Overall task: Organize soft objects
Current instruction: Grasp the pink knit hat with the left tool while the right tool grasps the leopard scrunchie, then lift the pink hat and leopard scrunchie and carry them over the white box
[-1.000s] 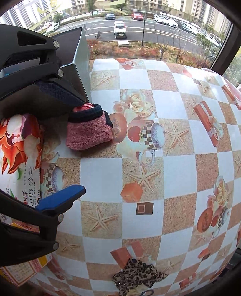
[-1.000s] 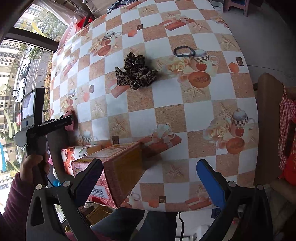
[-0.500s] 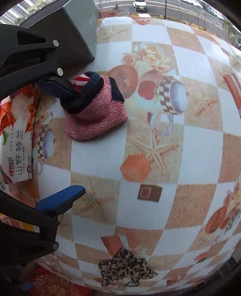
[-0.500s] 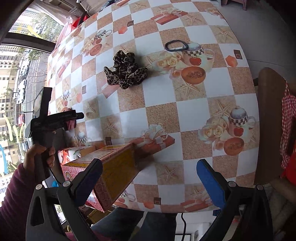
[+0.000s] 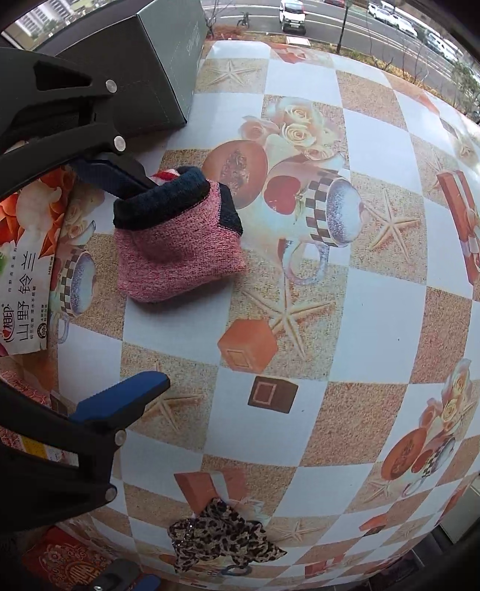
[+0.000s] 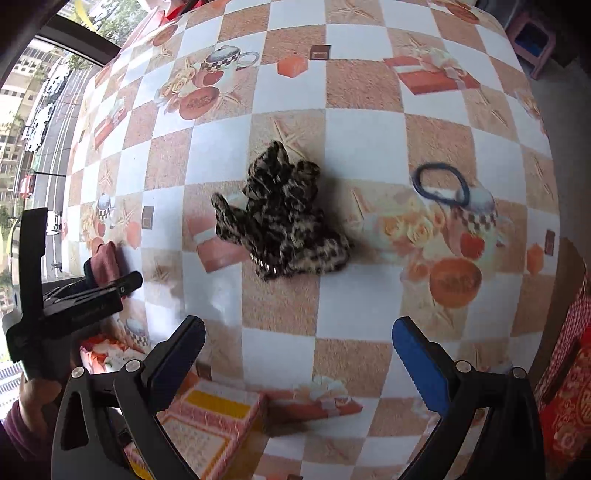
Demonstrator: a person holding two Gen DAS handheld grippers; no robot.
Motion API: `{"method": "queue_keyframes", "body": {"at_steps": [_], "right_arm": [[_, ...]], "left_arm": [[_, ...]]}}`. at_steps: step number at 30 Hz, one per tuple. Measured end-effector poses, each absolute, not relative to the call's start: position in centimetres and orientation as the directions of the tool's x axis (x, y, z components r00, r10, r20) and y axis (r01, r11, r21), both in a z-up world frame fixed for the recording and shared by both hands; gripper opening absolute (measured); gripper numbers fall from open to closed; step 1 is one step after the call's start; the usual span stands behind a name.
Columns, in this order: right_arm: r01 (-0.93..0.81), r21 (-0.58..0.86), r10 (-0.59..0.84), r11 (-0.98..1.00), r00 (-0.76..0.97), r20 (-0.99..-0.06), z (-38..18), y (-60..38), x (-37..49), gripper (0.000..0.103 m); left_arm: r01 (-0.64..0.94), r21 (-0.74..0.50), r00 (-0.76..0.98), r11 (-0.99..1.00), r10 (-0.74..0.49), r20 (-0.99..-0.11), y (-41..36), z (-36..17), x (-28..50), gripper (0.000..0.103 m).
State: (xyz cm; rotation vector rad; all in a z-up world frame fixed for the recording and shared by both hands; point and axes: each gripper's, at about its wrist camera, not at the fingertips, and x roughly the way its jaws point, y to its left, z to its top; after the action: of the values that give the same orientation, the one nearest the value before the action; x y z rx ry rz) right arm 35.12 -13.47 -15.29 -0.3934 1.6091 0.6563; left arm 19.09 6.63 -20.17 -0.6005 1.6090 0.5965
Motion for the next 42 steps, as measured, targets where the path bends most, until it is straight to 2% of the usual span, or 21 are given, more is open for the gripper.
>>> {"method": "queue_keyframes", "body": {"at_steps": [5,8,13,23,24,27,28,29,30,31,32,33,42], "right_arm": [[-0.666,0.132,0.103,0.735,-0.082,-0.991,-18.1,-9.2,36.4,0.102],[-0.671,0.111,0.078,0.733,-0.080,-0.994,-20.2,-8.1,36.6,0.102],[-0.722,0.025,0.033,0.691,-0.003,-0.999,-21.0,-7.2,36.1,0.103],[-0.747,0.014,0.024,0.665,0.003,-1.000,-21.3,-7.2,35.0,0.103],[-0.757,0.013,0.016,0.654,-0.003,-1.000,-21.4,-7.0,34.6,0.103],[-0.797,-0.019,0.010,0.603,0.031,-0.999,-21.3,-7.0,32.8,0.097],[-0.800,-0.018,0.019,0.600,0.037,-0.999,-21.2,-7.2,32.5,0.093],[-0.799,-0.016,0.026,0.601,0.039,-0.999,-21.0,-7.3,32.4,0.089],[-0.800,-0.016,0.035,0.600,0.046,-0.998,-20.6,-7.4,32.3,0.078],[-0.803,-0.013,0.051,0.595,0.054,-0.997,-20.2,-7.4,32.3,0.059],[-0.808,-0.009,0.064,0.589,0.059,-0.996,-19.8,-7.4,32.3,0.048],[-0.808,0.014,0.080,0.588,0.041,-0.996,-19.6,-7.4,32.4,0.034],[-0.728,0.177,0.216,0.663,-0.041,-0.975,-16.4,-9.9,33.2,0.034]], "left_arm": [[-0.687,0.034,-0.107,0.725,-0.054,-0.993,5.9,-20.7,20.2,0.102],[-0.665,0.077,-0.137,0.743,-0.020,-0.990,6.1,-21.8,19.8,0.103],[-0.673,0.075,-0.130,0.735,-0.018,-0.991,6.0,-21.6,19.2,0.103],[-0.732,0.074,-0.134,0.677,-0.036,-0.990,6.3,-21.7,19.5,0.101],[-0.727,0.076,-0.127,0.682,-0.026,-0.992,6.3,-21.4,19.7,0.099],[-0.695,0.102,-0.107,0.712,0.037,-0.994,6.4,-20.0,19.9,0.070],[-0.676,0.123,-0.112,0.726,0.064,-0.992,6.4,-19.7,20.0,0.049],[-0.662,0.131,-0.108,0.738,0.080,-0.991,6.6,-19.4,20.0,0.038],[-0.667,0.098,-0.082,0.739,0.059,-0.995,7.0,-19.3,19.8,0.036],[-0.675,0.068,-0.058,0.735,0.039,-0.998,7.4,-19.0,19.6,0.030],[-0.681,0.042,-0.036,0.731,0.024,-0.999,7.8,-18.7,19.4,0.025],[-0.681,0.025,-0.018,0.732,0.018,-1.000,8.0,-18.3,19.3,0.024],[-0.619,0.027,0.057,0.785,0.080,-0.995,7.1,-13.9,19.7,0.023]]}}
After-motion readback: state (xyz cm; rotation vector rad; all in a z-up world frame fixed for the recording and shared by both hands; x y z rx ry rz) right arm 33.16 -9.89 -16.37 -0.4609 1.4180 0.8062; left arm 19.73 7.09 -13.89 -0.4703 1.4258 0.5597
